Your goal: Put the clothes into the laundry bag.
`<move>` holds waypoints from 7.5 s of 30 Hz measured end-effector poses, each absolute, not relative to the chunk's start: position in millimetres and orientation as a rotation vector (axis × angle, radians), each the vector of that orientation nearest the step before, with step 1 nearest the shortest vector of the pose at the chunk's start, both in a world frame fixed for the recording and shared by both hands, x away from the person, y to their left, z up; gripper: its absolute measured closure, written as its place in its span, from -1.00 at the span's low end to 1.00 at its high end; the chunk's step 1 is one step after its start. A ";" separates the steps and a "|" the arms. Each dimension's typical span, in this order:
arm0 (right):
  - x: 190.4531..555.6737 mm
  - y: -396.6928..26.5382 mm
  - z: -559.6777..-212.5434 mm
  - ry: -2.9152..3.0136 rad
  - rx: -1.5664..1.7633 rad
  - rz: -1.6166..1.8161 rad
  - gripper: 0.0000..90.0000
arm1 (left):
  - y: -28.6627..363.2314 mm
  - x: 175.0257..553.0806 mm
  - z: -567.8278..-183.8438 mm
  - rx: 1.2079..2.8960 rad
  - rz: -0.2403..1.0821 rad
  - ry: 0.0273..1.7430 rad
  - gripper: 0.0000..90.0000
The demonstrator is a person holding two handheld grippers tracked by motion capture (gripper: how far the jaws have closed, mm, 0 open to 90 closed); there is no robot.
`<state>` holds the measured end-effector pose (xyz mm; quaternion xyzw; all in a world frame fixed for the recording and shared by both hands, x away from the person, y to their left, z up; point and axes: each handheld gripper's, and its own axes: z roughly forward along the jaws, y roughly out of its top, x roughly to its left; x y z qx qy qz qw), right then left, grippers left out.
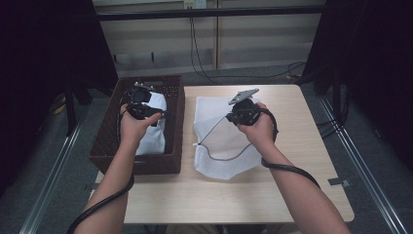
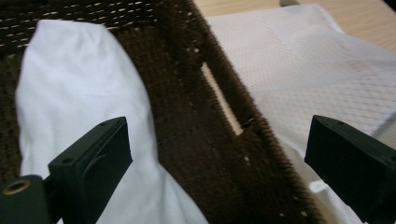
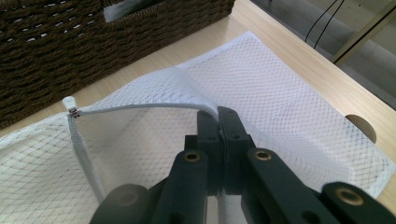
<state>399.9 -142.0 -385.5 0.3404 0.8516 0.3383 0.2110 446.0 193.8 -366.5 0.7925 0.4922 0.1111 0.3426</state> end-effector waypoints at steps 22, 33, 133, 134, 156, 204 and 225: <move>399.2 -141.5 -384.7 2.371 0.939 0.929 0.98 | 222.1 460.8 -393.4 2.081 0.339 1.411 -0.87; 401.1 -139.9 -386.3 2.377 0.937 0.927 0.98 | 228.0 466.7 -405.4 2.057 0.341 1.479 -0.87; 404.4 -134.6 -386.7 2.387 0.936 0.909 0.98 | 240.6 481.5 -469.9 2.181 0.374 1.606 -0.58; 404.5 -134.6 -386.6 2.388 0.935 0.909 0.98 | 240.1 480.6 -470.4 2.177 0.380 1.605 -0.52; 404.9 -134.6 -386.8 2.386 0.944 0.915 0.98 | 229.8 478.7 -463.0 2.257 0.411 1.623 0.44; 423.8 -150.0 -383.7 2.342 0.985 0.909 0.98 | 219.0 463.3 -330.2 1.992 0.211 1.518 0.54; 434.4 -172.7 -376.9 2.300 1.025 0.862 0.98 | 173.2 451.2 -294.8 2.031 0.141 1.343 0.54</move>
